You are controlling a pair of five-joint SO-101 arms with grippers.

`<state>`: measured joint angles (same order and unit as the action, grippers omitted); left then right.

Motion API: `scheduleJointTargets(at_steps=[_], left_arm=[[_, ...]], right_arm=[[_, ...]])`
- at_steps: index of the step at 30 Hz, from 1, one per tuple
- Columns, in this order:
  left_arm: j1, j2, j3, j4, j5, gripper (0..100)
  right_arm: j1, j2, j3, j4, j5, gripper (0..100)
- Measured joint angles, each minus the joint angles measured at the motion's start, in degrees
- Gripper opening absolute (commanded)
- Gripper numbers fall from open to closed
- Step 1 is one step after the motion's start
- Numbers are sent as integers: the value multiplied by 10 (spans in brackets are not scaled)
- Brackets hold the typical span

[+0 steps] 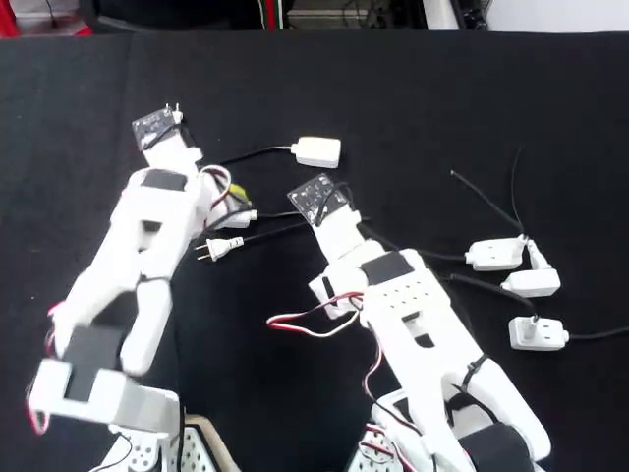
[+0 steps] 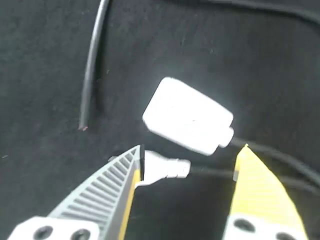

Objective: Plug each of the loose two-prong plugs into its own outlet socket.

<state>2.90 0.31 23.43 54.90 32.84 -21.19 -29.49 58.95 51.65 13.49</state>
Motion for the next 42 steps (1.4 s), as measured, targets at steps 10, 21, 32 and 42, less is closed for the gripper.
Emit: scheduleJointTargets(at_steps=[10,21,32,42], left_arm=[[4,155,-135,6,62,295],[16,232,-196,24,-6,140],[27,233,-261,127,-96,30],[16,233,-432,333,-355,29]], right_arm=[[0,0,0,0,0,32],[0,0,0,0,0,32],[7,0,0,-15,4,32],[36,0,0,-32,4,32]])
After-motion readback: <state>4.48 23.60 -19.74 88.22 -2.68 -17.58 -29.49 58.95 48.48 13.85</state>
